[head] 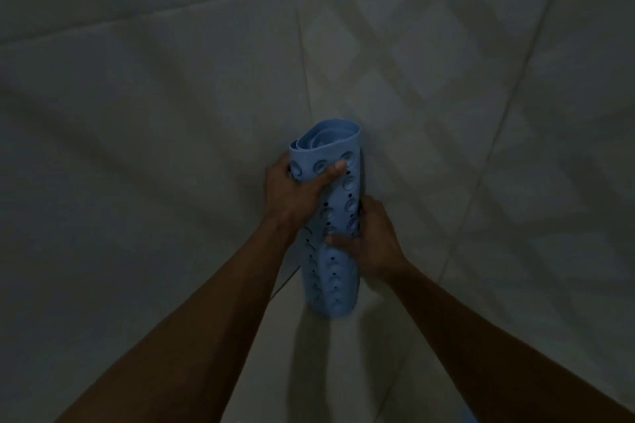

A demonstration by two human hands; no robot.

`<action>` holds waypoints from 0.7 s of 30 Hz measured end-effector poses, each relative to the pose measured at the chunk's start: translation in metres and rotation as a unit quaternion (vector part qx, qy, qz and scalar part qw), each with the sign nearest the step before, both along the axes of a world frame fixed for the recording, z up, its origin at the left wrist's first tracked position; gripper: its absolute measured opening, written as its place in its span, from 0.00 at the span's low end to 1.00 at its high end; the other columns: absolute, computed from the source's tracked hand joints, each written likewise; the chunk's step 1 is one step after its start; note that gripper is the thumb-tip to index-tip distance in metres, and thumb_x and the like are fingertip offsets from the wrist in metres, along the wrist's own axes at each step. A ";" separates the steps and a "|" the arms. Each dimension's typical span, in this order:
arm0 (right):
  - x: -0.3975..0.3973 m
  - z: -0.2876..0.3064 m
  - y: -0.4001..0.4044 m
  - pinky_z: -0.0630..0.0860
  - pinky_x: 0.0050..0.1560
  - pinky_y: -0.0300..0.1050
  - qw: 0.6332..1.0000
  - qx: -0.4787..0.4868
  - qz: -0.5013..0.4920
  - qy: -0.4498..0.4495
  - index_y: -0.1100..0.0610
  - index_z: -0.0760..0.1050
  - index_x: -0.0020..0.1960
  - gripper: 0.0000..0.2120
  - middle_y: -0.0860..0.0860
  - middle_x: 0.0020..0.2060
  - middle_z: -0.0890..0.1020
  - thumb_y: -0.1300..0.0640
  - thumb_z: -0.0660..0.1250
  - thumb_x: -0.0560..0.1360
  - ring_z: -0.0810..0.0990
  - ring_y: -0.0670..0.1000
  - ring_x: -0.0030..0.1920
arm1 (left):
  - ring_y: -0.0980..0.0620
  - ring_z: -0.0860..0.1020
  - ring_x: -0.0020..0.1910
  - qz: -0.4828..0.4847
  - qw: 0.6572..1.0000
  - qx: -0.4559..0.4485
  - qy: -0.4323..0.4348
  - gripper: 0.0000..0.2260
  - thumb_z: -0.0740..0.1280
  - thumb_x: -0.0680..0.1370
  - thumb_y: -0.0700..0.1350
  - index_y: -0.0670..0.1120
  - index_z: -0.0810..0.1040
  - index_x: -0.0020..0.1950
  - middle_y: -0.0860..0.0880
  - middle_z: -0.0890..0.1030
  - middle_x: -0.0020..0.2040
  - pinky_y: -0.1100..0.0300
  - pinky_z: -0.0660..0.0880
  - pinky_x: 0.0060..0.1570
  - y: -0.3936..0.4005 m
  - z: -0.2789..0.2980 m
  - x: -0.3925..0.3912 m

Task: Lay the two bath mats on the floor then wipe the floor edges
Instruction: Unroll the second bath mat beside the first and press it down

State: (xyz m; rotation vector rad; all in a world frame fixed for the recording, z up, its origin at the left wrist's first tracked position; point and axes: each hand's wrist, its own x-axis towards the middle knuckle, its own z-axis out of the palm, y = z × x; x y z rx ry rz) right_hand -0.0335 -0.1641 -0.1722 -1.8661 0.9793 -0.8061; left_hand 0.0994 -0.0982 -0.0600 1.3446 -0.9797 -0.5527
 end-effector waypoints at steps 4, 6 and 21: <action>-0.034 0.051 0.032 0.78 0.42 0.30 0.999 0.046 -0.004 -0.026 0.45 0.73 0.51 0.23 0.40 0.48 0.81 0.59 0.83 0.65 0.82 0.32 0.43 | 0.55 0.85 0.49 0.053 0.998 0.015 -0.004 0.21 0.82 0.68 0.54 0.50 0.83 0.57 0.53 0.87 0.51 0.49 0.84 0.50 0.005 0.018 -0.022; -0.052 0.062 0.043 0.81 0.45 0.36 0.997 0.065 -0.019 -0.036 0.49 0.75 0.53 0.25 0.42 0.48 0.83 0.57 0.84 0.63 0.83 0.36 0.44 | 0.58 0.85 0.47 0.076 0.997 0.014 -0.006 0.22 0.82 0.67 0.56 0.50 0.82 0.56 0.55 0.86 0.50 0.52 0.84 0.49 0.010 0.024 -0.041; -0.286 0.085 0.155 0.76 0.65 0.51 0.950 0.148 -0.268 -0.067 0.43 0.61 0.74 0.51 0.45 0.70 0.69 0.46 0.85 0.58 0.72 0.48 0.67 | 0.55 0.86 0.48 -0.158 0.973 0.064 0.155 0.18 0.80 0.71 0.49 0.48 0.83 0.58 0.52 0.86 0.51 0.52 0.84 0.49 0.036 0.020 -0.261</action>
